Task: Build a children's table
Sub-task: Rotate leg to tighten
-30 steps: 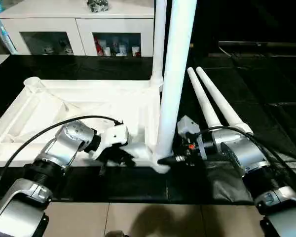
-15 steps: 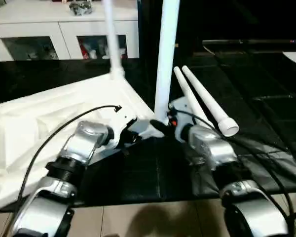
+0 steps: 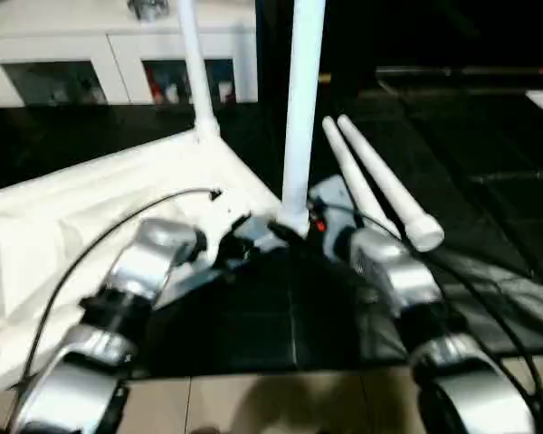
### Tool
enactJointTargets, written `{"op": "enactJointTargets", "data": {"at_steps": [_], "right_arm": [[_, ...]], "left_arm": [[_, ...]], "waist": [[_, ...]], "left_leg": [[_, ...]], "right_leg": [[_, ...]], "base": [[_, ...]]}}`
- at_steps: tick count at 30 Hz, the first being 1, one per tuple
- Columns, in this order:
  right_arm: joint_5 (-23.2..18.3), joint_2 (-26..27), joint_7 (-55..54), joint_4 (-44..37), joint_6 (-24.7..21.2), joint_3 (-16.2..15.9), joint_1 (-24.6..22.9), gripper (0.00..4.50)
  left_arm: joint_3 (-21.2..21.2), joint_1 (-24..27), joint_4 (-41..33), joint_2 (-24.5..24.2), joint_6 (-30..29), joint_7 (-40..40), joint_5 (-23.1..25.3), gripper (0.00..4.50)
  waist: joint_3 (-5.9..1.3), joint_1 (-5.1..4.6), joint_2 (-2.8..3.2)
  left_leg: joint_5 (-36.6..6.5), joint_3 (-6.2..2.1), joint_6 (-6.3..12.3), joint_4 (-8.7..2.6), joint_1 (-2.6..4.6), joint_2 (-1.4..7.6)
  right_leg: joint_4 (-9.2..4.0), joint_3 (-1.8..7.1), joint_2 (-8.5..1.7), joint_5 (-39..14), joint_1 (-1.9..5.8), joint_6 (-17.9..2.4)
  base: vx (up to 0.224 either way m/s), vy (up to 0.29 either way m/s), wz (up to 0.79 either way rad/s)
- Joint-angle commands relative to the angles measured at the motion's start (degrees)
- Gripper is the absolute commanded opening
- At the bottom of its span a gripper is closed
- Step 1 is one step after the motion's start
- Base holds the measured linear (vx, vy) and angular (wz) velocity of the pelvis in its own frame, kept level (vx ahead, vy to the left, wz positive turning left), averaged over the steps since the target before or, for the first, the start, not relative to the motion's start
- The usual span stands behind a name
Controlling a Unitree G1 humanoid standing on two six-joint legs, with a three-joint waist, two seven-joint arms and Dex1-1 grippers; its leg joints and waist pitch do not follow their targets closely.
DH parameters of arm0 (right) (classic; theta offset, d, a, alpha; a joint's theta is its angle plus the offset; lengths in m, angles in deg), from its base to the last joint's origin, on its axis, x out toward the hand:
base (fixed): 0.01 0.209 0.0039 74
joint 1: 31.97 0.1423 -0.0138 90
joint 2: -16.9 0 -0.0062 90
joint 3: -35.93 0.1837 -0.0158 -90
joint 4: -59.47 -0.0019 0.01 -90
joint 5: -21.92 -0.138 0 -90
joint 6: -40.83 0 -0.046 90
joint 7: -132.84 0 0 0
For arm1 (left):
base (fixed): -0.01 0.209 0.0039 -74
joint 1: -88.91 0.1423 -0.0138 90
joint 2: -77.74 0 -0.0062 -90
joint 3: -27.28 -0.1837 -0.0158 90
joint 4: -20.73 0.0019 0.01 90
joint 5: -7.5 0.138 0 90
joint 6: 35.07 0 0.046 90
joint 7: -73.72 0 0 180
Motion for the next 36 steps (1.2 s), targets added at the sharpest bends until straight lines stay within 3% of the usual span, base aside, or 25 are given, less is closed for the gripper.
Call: {"op": "enactJointTargets", "data": {"at_steps": [1,4,7,9,15,21,25,36], "right_arm": [[-1.5,0.4,4.2,-2.3,1.2,-2.4,-0.2,4.45],[-1.0,-5.2,10.9,-3.8,1.6,-3.0,-2.0,4.45],[-1.1,-10.6,19.0,-6.5,1.2,-4.5,-3.8,4.45],[-1.6,-12.4,21.9,-7.9,0.8,-4.9,-4.4,4.45],[-3.2,-14.3,26.8,-9.2,-0.5,-5.4,-4.2,4.45],[-2.6,-15.9,33.3,-9.4,1.2,-8.5,-2.4,4.45],[-1.5,-16.0,34.5,-9.1,1.3,-9.9,-1.8,4.45],[-1.1,-16.3,35.8,-7.5,2.0,-11.3,-1.0,3.6]], "left_arm": [[0.3,-1.8,-1.3,-0.3,3.0,1.8,-1.6,0.0],[-1.4,-1.2,0.4,-2.8,9.3,8.2,-1.8,0.0],[-3.0,-0.9,2.2,-3.9,13.1,12.9,-2.0,0.0],[-4.2,-0.7,2.9,-4.7,15.2,15.5,-1.7,0.0],[-6.0,-0.4,3.7,-5.9,18.3,18.8,-0.9,0.0],[-9.2,-0.9,5.5,-7.2,24.7,24.3,0.4,0.0],[-9.6,-1.3,6.0,-7.1,25.5,24.5,0.6,0.0],[-9.4,-2.0,8.1,-7.3,27.8,24.8,0.9,0.0]], "waist": [[-4.63,0.18,0.01],[-4.31,0.41,0.33],[-4.42,1.01,0.56],[-4.48,1.55,0.39],[-4.48,1.97,-0.03],[-4.49,2.34,0.16],[-4.38,2.71,0.24],[-4.37,2.87,0.01]], "left_leg": [[-4.2,-0.88,6.04,-3.22,0.43,2.88],[-7.1,-0.75,4.94,-3.29,0.49,2.67],[-7.9,-0.85,4.69,-3.28,0.69,2.89],[-8.3,-0.84,4.52,-3.34,0.92,3.08],[-7.8,-0.87,4.46,-3.36,0.73,3.17],[-7.9,-0.93,4.21,-3.4,0.74,3.18],[-9.1,-0.97,3.42,-3.54,0.98,3.31],[-8.9,-0.96,3.26,-3.55,0.94,3.24]], "right_leg": [[-3.14,3.74,-4.85,-5.6,4.35,-11.8],[-3.95,3.66,-4.68,-10.7,4.44,-10.3],[-3.97,3.63,-4.63,-11.4,4.37,-9.6],[-3.97,3.69,-4.72,-11.8,4.2,-9.8],[-3.84,3.67,-4.87,-12.6,4.29,-10.0],[-3.98,3.66,-4.9,-13.6,4.2,-9.1],[-4.16,3.61,-4.96,-15.2,4.11,-9.1],[-4.26,3.62,-5.02,-16.6,4.16,-8.3]], "base": [[0.0,0.0,0.0],[0.0,0.0,0.0],[0.0,0.0,0.0],[0.0,0.0,0.0],[0.0,0.0,0.0],[0.0,0.0,0.0],[0.0,0.0,0.0],[0.0,0.0,0.0]]}}
